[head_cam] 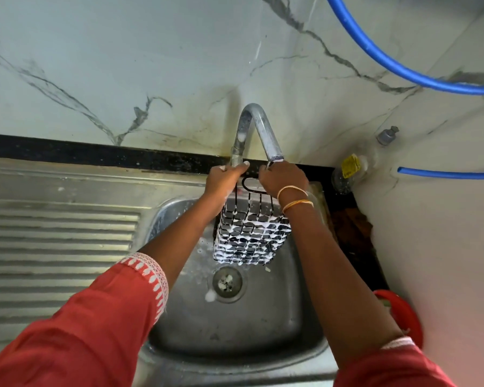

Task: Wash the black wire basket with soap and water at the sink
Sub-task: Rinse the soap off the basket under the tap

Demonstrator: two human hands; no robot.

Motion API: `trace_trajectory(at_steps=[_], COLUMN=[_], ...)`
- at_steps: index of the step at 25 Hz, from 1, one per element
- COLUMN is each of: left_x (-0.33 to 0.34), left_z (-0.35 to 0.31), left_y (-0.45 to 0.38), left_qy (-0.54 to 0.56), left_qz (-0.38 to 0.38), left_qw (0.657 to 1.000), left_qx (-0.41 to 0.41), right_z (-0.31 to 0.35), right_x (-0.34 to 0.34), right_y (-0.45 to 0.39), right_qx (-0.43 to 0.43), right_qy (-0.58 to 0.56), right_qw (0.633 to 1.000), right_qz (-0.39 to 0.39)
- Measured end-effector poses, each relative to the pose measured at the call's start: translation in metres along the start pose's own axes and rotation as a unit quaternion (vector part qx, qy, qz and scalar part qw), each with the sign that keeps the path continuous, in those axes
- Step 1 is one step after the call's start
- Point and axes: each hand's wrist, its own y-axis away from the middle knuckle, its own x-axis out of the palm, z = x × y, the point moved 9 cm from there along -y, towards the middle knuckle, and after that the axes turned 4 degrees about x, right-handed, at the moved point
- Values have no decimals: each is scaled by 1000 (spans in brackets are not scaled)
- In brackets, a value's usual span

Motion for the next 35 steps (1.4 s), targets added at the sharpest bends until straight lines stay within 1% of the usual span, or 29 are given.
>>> trace_trajectory(at_steps=[1,2,3,4,5,6,7,9,10,11,13,14,15,16,18,19,21,23,25,26,27,28,29,30,31,32,33,35], left_x=[-6,-10,-13,-12,-12,-15,-18,-22,-21,-18,-14,-14,-17,-23,-32,-33,-34,-34,-29,-28,-28,-28,-28,-25,-19,-14,-9,-6], left_z=[0,1,1,-1,-2,-4,-6,-8,-8,-8,-6,-4,-1,0,4,5,7,10,20,23,24,22,15,3,-10,-22,-29,-35], left_y=[1,0,-1,-3,-4,-5,-5,-5,-5,-5,-3,-3,-1,1,3,3,5,8,12,15,17,19,19,20,21,22,20,15], left_qy=[22,48,68,96,118,118,104,89,91,77,45,50,62,84,107,103,104,113,104,84,55,-7,-101,-212,-298,-340,-347,-315], left_qz=[-39,-67,-85,-86,-83,-75,-71,-73,-76,-81,-85,-87,-97,-109,-111,-110,-117,-104,-82,-76,-77,-74,-67,-57,-44,-33,-26,-25], left_qw=[999,997,994,991,989,989,991,993,992,993,995,994,992,988,985,985,983,981,982,984,988,993,992,976,953,937,934,946], left_qx=[-4,-13,-21,-29,-37,-39,-42,-40,-34,-31,-30,-39,-57,-74,-83,-83,-97,-116,-138,-140,-123,-91,-45,4,46,75,83,69], right_z=[15,37,63,79,80,70,52,15,9,16,44,45,33,16,-18,-25,-25,-30,-39,-37,-34,-30,-29,-28,-24,-15,-3,23], right_x=[-3,-2,-1,1,2,3,2,4,8,17,32,33,28,21,14,14,15,15,15,15,14,10,7,3,0,-1,0,6], right_y=[5,14,28,40,46,45,41,28,28,35,65,77,82,78,66,64,68,65,57,55,53,53,53,54,54,59,64,82], right_qx=[-30,-81,-149,-199,-226,-239,-227,-143,-110,-116,-223,-264,-281,-261,-188,-164,-163,-148,-93,-61,-35,-5,15,23,11,-7,-39,-112], right_qy=[39,73,92,88,76,68,68,57,46,33,17,3,-10,-35,-148,-202,-278,-367,-435,-457,-465,-451,-435,-429,-429,-421,-403,-367], right_qw=[998,992,980,968,962,959,963,980,987,988,970,960,952,954,958,950,930,905,883,874,868,871,875,876,876,883,894,914], right_qz=[-28,-59,-98,-125,-132,-133,-130,-123,-109,-97,-91,-95,-117,-141,-161,-171,-179,-157,-150,-155,-170,-192,-212,-220,-218,-207,-190,-131])
